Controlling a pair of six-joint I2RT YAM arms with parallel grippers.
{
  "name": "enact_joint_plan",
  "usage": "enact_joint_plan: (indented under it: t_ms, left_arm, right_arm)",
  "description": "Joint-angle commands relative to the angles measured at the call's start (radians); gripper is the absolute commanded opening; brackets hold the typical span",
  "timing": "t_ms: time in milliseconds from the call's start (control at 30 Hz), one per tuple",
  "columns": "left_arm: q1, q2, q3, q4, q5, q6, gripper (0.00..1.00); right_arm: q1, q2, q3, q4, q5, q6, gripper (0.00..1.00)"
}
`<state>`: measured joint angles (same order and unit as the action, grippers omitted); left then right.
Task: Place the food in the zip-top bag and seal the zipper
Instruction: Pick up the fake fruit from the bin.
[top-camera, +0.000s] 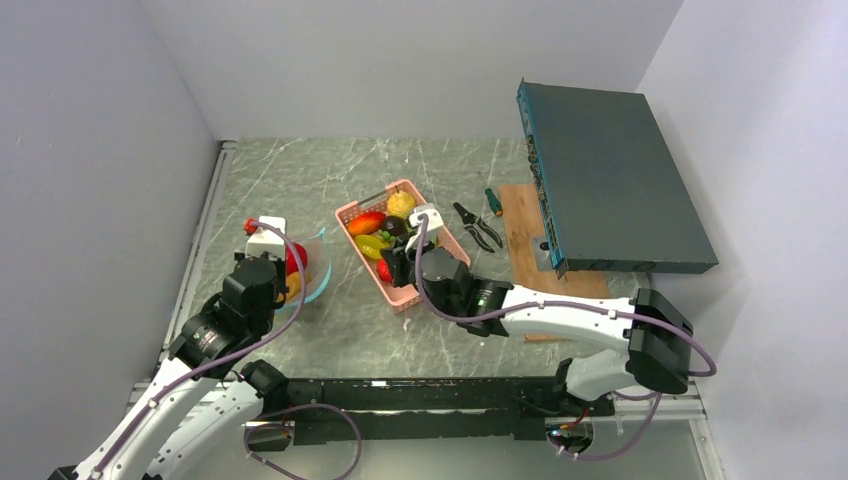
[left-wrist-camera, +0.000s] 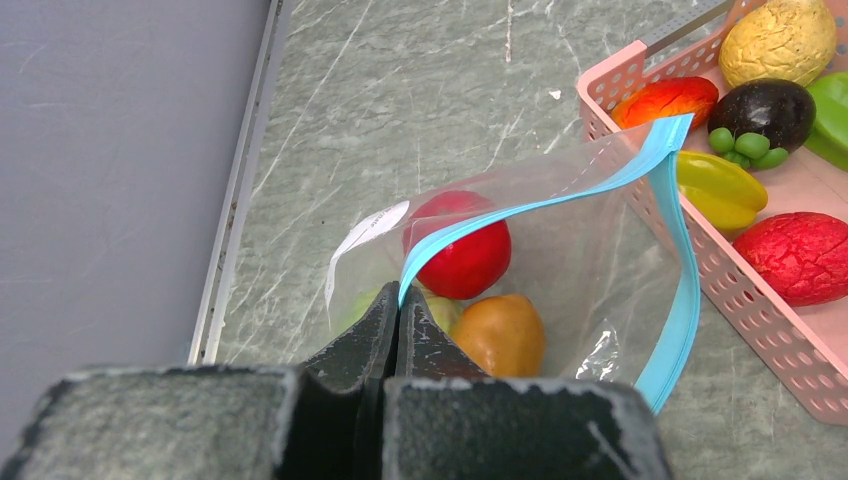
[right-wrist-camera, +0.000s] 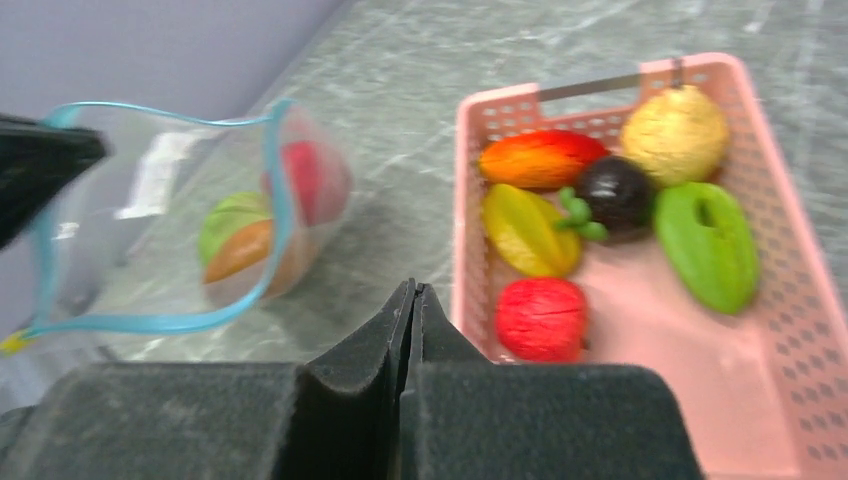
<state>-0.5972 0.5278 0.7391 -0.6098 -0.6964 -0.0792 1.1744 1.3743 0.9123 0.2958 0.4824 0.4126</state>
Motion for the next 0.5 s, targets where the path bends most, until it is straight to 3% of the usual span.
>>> enact_joint_plan:
  t_ms: [0, 133, 333, 467]
  left_arm:
    - [0.0, 0.003, -0.006, 0.034, -0.006, 0.012, 0.0]
    - [-0.001, 0.008, -0.005, 0.036, -0.006, 0.013, 0.0]
    - [-0.001, 0.011, -0.007, 0.036, -0.006, 0.013, 0.0]
    - [-0.001, 0.015, -0.008, 0.038, -0.005, 0.014, 0.0]
  right_arm:
    - [-0.058, -0.014, -0.033, -0.024, 0.114, -0.05, 0.0]
    - [-0.178, 0.058, 0.01, -0.118, 0.06, 0.019, 0.05]
    - [-0.315, 0.237, 0.173, -0.258, -0.037, 0.034, 0.37]
    - [-0.345, 0.331, 0.279, -0.288, -0.038, -0.002, 0.51]
